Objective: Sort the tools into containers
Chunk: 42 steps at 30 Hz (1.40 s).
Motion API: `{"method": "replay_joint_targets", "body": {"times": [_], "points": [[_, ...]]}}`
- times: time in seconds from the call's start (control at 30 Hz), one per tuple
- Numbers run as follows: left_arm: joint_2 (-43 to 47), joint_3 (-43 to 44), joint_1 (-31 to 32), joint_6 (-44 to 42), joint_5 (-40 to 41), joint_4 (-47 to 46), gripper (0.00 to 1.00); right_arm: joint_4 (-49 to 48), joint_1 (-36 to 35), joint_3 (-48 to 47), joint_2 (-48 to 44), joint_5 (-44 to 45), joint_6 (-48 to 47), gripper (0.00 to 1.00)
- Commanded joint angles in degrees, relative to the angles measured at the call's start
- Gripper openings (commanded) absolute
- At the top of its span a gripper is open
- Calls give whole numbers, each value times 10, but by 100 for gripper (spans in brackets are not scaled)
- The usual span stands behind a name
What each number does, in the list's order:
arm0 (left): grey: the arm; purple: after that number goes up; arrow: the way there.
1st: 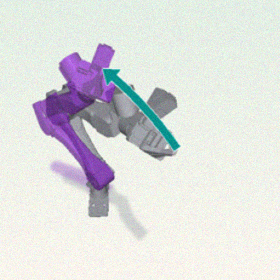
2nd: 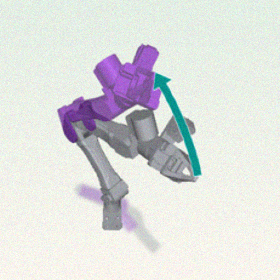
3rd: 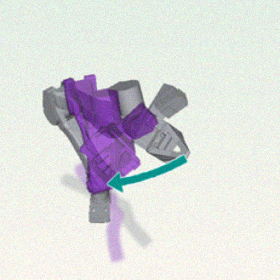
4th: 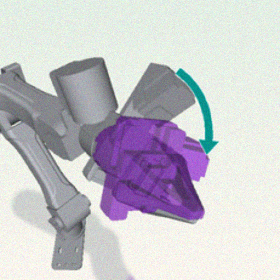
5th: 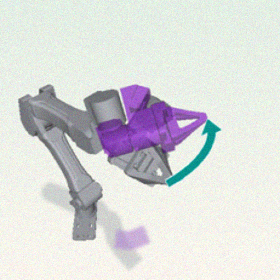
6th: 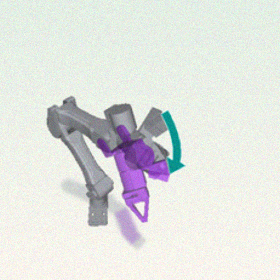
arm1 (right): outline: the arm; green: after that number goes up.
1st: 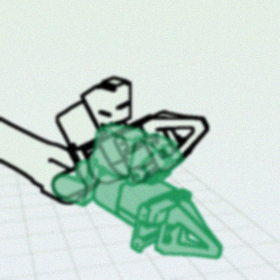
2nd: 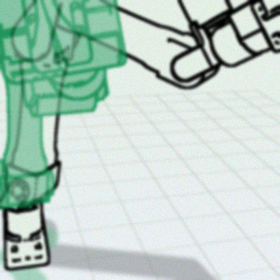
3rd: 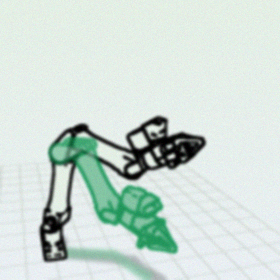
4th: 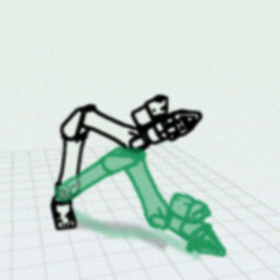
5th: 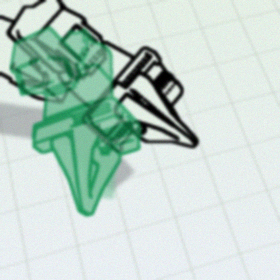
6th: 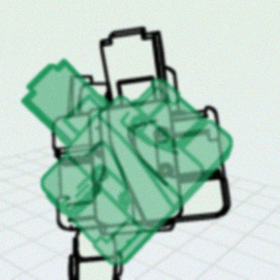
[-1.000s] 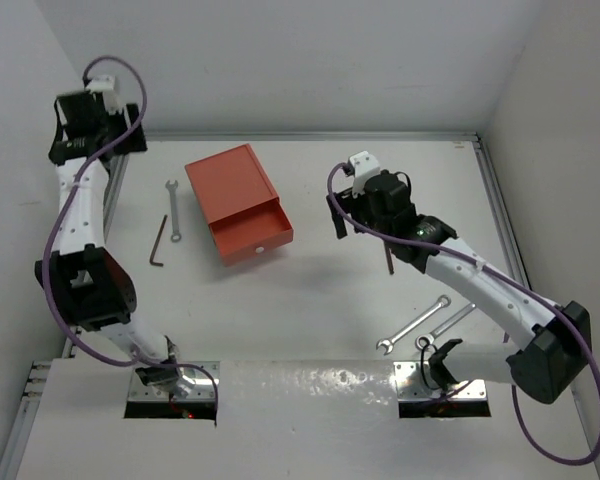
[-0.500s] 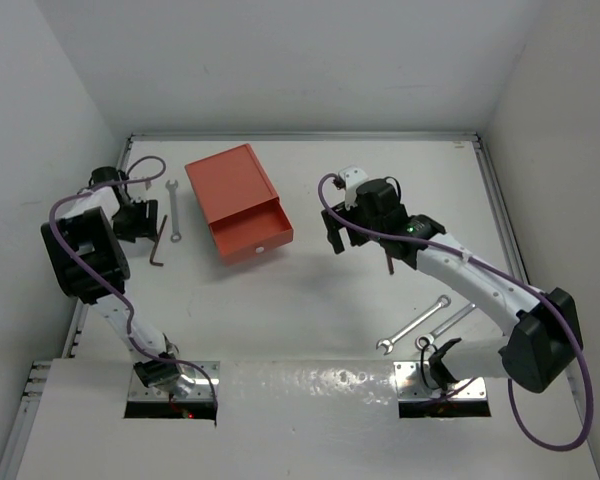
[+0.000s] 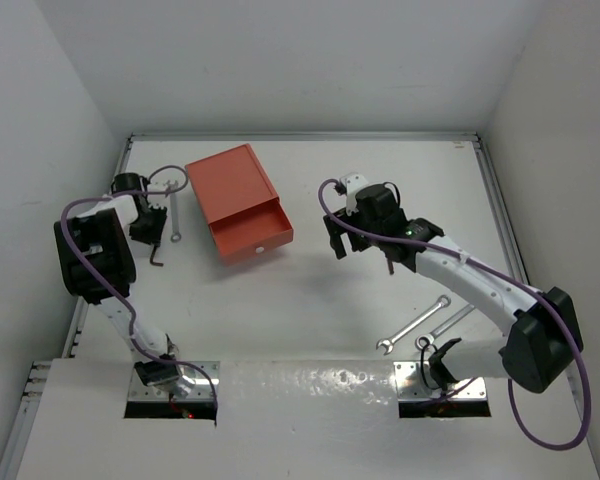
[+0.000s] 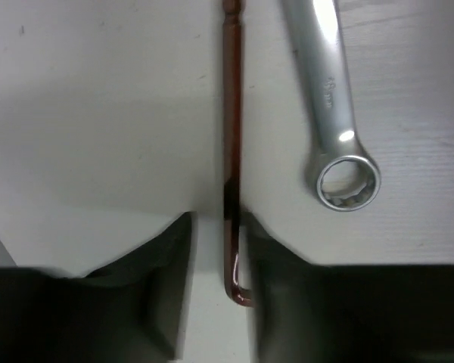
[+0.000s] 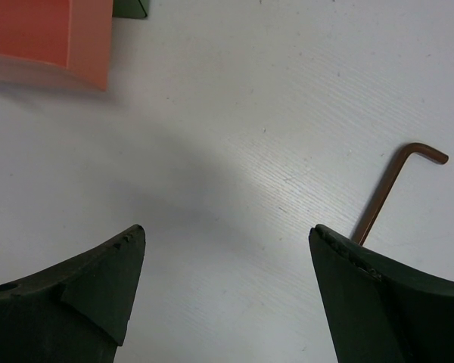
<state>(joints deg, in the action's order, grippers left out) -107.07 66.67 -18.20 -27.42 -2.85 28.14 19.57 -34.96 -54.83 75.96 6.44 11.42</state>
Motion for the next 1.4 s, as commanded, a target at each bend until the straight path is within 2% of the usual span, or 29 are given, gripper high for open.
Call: {"method": "replay_joint_targets", "body": {"times": [0.0, 0.1, 0.23, 0.43, 0.63, 0.87, 0.93, 0.97, 1.0, 1.07, 1.13, 1.17, 1.23, 1.37], "points": [[-30, -24, 9, -4, 17, -26, 23, -14, 3, 2, -20, 12, 12, 87], [-56, 2, -6, 20, -5, 4, 0, -20, 3, 11, -31, 20, 14, 87], [-56, 17, -22, 32, -27, 22, 0, -16, 3, 12, -37, 31, 14, 87], [28, 53, -23, 22, -58, 9, 0, -24, 3, 17, -39, 37, 18, 87], [64, 94, -23, 38, -83, 7, 0, -32, 3, 14, -35, 35, 24, 86], [88, 162, -2, 47, -108, 32, 0, -35, 3, 17, -34, 41, 28, 86], [113, 200, 32, 57, -116, 31, 0, -36, 3, 19, -34, 46, 30, 86], [120, 216, 69, 60, -116, 32, 0, -38, 3, 21, -33, 49, 32, 86], [123, 261, 90, 61, -116, 47, 0, -41, 3, 21, -32, 52, 33, 86], [111, 343, 147, 74, -134, 76, 0, -44, 3, 23, -32, 55, 36, 86], [93, 384, 184, 76, -137, 106, 0, -45, 3, 24, -32, 61, 41, 86], [86, 417, 232, 70, -133, 118, 0, -45, 3, 25, -32, 64, 42, 86], [69, 433, 270, 74, -133, 142, 0, -45, 3, 29, -35, 74, 47, 86], [50, 395, 339, 69, -138, 151, 0, -49, 3, 51, -52, 88, 57, 86]]}}
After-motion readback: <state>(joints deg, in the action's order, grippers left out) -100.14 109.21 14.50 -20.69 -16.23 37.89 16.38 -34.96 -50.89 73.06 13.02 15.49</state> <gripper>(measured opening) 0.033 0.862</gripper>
